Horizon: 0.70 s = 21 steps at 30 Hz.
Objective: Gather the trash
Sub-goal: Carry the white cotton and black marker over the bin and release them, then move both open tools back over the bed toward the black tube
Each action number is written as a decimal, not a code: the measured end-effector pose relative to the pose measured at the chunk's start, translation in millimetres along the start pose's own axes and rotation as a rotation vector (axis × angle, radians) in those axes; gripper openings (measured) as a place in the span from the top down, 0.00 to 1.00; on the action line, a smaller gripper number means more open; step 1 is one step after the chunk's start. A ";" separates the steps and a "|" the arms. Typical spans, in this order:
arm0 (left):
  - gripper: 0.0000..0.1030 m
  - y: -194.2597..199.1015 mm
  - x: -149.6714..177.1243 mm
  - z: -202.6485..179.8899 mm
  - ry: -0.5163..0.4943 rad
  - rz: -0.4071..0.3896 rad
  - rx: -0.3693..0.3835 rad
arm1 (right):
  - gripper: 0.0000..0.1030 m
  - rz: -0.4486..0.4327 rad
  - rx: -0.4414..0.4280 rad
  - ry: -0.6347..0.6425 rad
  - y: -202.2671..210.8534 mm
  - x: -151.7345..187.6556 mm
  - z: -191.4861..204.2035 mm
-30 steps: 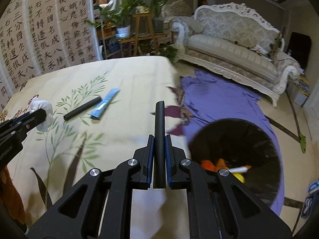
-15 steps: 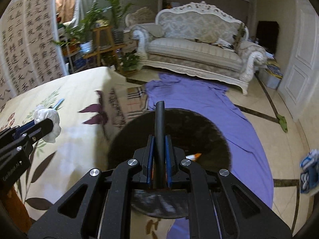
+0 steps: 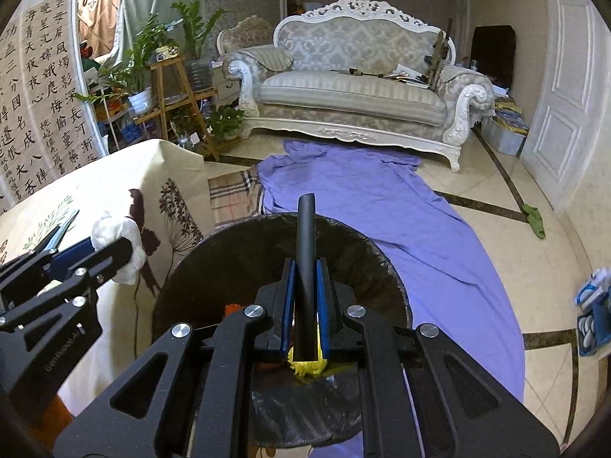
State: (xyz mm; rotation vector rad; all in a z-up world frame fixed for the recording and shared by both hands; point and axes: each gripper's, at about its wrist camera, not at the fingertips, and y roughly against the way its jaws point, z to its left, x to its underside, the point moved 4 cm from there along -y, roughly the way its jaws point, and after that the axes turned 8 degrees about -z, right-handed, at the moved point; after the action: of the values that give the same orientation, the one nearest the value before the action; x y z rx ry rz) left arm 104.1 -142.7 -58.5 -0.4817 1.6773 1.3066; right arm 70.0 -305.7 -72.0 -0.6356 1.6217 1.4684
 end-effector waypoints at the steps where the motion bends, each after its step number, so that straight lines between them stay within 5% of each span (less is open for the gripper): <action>1: 0.72 -3.4 0.1 -2.0 -0.005 0.006 -0.004 | 0.90 0.002 0.001 -0.004 -2.5 0.0 -2.6; 4: 0.70 -9.5 0.7 -5.9 -0.020 0.009 -0.015 | 0.89 0.015 -0.002 -0.017 -9.7 1.7 -7.9; 14: 0.32 -10.1 0.4 -1.4 0.012 0.016 -0.036 | 0.74 0.018 0.015 -0.043 -11.2 2.8 -12.6; 21: 0.28 -0.7 0.6 6.0 0.007 0.008 -0.065 | 0.64 0.010 0.018 -0.041 -5.0 1.0 -7.2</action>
State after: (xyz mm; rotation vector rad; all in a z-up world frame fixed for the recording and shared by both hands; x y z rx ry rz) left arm 106.9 -137.4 -59.4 -0.5191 1.6485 1.3703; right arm 71.7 -313.5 -75.8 -0.5851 1.6071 1.4632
